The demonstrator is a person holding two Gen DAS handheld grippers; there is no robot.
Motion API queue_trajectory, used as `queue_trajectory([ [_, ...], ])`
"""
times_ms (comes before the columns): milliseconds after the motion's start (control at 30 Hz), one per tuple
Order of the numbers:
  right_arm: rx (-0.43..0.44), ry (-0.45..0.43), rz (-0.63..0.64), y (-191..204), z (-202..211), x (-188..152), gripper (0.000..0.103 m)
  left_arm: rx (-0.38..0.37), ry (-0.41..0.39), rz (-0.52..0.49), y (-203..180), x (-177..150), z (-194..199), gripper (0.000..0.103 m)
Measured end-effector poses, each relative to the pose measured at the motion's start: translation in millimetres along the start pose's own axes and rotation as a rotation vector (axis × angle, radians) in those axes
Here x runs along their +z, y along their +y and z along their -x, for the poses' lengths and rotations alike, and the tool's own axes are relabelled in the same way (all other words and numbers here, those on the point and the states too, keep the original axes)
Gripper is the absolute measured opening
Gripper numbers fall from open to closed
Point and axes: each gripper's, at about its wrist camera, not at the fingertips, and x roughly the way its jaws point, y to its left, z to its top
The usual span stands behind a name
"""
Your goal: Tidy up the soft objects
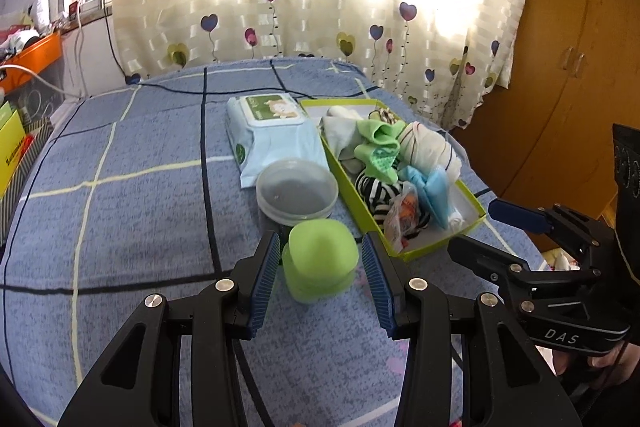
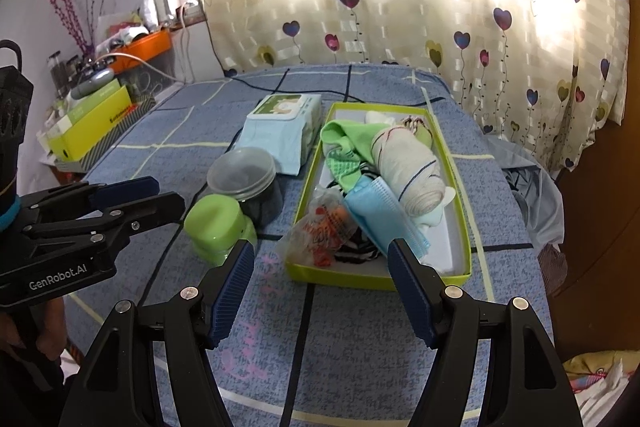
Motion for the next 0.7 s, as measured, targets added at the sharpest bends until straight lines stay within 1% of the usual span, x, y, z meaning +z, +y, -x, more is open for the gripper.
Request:
queue_trajectory([
  [100, 0.001, 0.01, 0.002, 2.0, -2.2, -1.8, 0.07, 0.015, 0.0, -0.004, 0.2, -2.5, 0.6, 0.044],
  [200, 0.001, 0.018, 0.002, 2.4, -4.6, -2.1, 0.07, 0.005, 0.003, -0.004, 0.1, -3.5, 0.3, 0.044],
  [300, -0.001, 0.022, 0.0, 2.1, -6.0, -2.4, 0.07, 0.02, 0.004, -0.011, -0.5, -4.0, -0.7, 0.044],
  [700, -0.001, 0.036, 0.005, 1.3, -10.4, -4.0, 0.07, 0.023, 0.024, -0.004, 0.3, -5.4, -5.1, 0.044],
])
